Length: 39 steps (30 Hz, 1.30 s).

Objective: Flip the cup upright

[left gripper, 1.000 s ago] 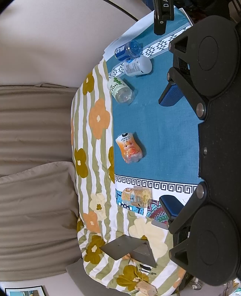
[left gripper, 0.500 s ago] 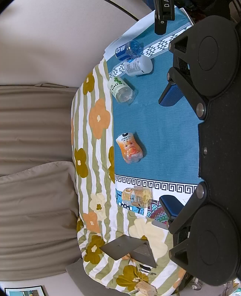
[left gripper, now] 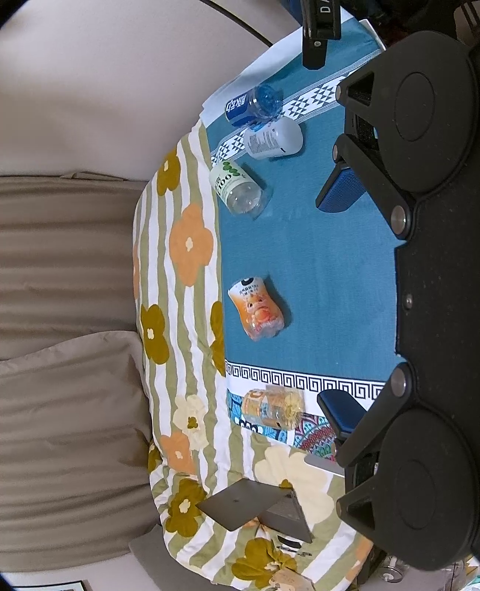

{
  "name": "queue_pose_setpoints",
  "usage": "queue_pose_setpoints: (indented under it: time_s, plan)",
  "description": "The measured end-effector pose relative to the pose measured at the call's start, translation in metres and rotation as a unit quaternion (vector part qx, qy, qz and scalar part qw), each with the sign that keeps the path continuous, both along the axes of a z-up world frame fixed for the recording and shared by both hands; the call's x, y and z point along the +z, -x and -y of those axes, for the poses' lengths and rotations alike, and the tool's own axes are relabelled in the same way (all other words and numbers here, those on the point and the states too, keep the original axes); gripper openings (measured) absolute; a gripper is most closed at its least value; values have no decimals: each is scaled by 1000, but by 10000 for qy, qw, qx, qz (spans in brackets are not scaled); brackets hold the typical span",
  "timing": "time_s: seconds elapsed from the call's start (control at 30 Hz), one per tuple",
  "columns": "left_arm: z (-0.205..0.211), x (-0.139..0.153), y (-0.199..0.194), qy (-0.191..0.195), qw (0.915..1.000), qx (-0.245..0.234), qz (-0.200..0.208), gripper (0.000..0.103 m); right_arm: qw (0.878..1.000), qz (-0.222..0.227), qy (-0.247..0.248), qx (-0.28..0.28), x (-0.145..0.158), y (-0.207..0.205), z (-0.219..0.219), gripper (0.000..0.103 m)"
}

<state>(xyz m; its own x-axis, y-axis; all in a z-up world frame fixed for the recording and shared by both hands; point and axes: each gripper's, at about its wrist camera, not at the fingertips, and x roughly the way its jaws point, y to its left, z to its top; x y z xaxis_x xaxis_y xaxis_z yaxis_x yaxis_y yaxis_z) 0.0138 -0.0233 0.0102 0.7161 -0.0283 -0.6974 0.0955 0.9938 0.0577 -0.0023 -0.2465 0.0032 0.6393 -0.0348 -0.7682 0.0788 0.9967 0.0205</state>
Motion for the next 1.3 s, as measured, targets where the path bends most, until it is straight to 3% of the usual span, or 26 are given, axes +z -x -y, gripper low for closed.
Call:
queue_pose_setpoints:
  time_s: [0.33,0.87,1.2,1.3]
  plan:
    - [34,-17,-46,-113,9994,25,-328,103,9996,-195,-188,52,-16,-49,35,103]
    - [84,-86,-134,-185,9954,-77,-933,103,9908,-812,-1070,151,-97,-171,63,103]
    - [95,-103,-150,-214,9937,-98,-1097,103,9840,-1038,-1437,158,-125,-193,65,103]
    - [96,-105,-150,-205,9933,-68,-1135,103,9823,-1113,-1490,226,-128,-196,64,92]
